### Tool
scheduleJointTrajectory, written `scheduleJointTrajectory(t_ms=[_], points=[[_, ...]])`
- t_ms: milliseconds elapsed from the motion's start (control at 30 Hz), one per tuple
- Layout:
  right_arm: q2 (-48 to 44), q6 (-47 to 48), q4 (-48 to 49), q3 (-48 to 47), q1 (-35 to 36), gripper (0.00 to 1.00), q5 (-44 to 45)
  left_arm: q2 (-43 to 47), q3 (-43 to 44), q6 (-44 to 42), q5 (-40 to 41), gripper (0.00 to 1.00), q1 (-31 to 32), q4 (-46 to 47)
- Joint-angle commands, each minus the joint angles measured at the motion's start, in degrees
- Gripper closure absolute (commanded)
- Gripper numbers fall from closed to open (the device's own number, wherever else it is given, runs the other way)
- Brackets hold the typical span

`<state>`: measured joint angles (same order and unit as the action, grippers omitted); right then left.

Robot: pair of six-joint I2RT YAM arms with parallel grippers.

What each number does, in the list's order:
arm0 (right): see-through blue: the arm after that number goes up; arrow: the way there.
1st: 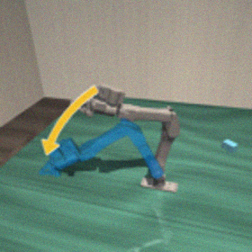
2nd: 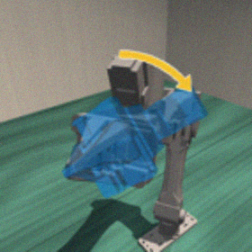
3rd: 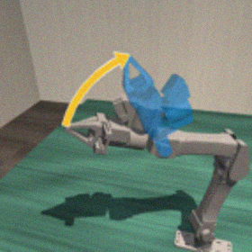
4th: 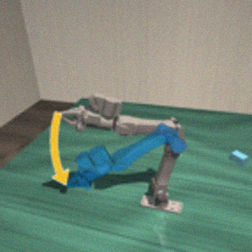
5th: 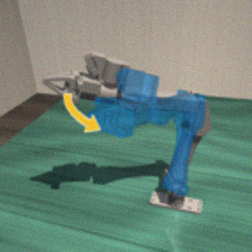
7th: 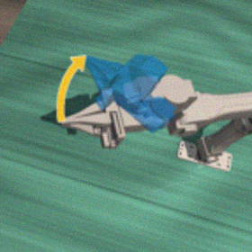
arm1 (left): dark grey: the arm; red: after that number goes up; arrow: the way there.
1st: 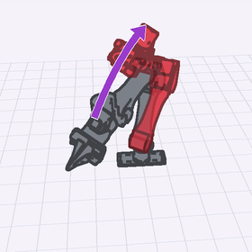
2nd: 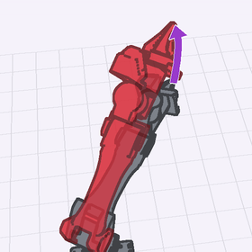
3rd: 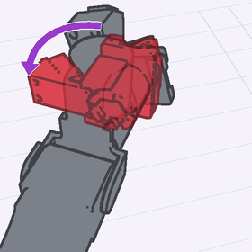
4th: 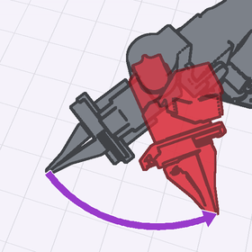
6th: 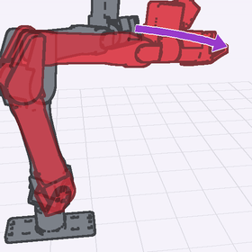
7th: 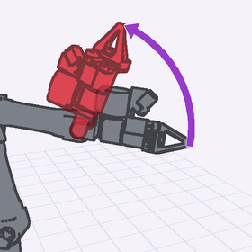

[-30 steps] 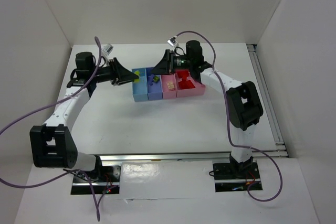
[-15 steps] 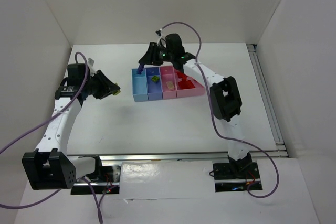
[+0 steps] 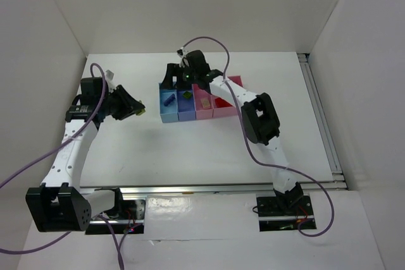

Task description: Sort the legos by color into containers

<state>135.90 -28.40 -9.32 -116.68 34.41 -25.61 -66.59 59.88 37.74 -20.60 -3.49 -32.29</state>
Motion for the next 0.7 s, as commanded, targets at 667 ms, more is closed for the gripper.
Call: scheduleJointTrajectory(t_ms=[667], points=[[-54.4,2.8,-13.9,45.9,-16.2,0.07,38.7,-44.4,38.2,1.6,8.5,1.00,19.7,2.6]])
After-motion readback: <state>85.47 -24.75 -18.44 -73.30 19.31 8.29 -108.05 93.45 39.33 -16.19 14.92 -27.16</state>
